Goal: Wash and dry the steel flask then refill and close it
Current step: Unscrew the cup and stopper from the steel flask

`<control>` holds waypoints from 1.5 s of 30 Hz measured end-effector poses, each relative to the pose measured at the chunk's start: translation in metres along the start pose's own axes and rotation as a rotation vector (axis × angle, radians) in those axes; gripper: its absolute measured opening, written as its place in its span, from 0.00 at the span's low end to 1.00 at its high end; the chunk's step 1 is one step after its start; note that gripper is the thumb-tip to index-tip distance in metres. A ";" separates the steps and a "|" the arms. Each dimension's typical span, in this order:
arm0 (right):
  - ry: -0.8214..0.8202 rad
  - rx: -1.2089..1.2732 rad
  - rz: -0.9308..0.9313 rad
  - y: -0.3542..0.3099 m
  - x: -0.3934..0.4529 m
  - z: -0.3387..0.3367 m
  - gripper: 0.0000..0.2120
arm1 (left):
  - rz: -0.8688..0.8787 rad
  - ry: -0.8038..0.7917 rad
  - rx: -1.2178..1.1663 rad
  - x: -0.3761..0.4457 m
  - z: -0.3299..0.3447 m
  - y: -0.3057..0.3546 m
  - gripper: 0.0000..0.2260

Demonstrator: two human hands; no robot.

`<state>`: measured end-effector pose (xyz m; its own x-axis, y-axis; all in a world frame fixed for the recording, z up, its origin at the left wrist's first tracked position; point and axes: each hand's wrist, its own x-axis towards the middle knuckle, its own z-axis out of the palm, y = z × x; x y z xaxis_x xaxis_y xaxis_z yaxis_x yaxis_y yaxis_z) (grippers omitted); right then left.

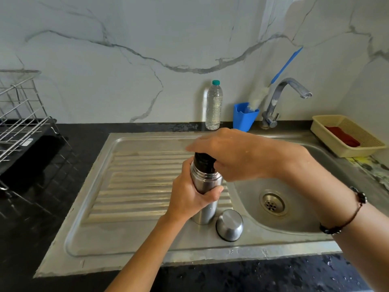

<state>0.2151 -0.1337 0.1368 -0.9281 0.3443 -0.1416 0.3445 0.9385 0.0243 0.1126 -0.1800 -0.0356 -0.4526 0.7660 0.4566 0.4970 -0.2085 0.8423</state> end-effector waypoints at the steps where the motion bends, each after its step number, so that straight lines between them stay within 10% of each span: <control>1: -0.006 0.011 0.014 0.000 -0.001 -0.001 0.17 | -0.002 0.000 -0.002 0.000 0.000 0.000 0.28; 45: 0.134 -0.064 0.253 -0.016 0.005 0.001 0.18 | 0.006 -0.055 -0.031 -0.002 -0.002 0.001 0.36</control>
<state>0.2049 -0.1466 0.1347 -0.8256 0.5641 0.0085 0.5618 0.8205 0.1055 0.1125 -0.1827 -0.0354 -0.4077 0.7968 0.4460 0.4759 -0.2315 0.8485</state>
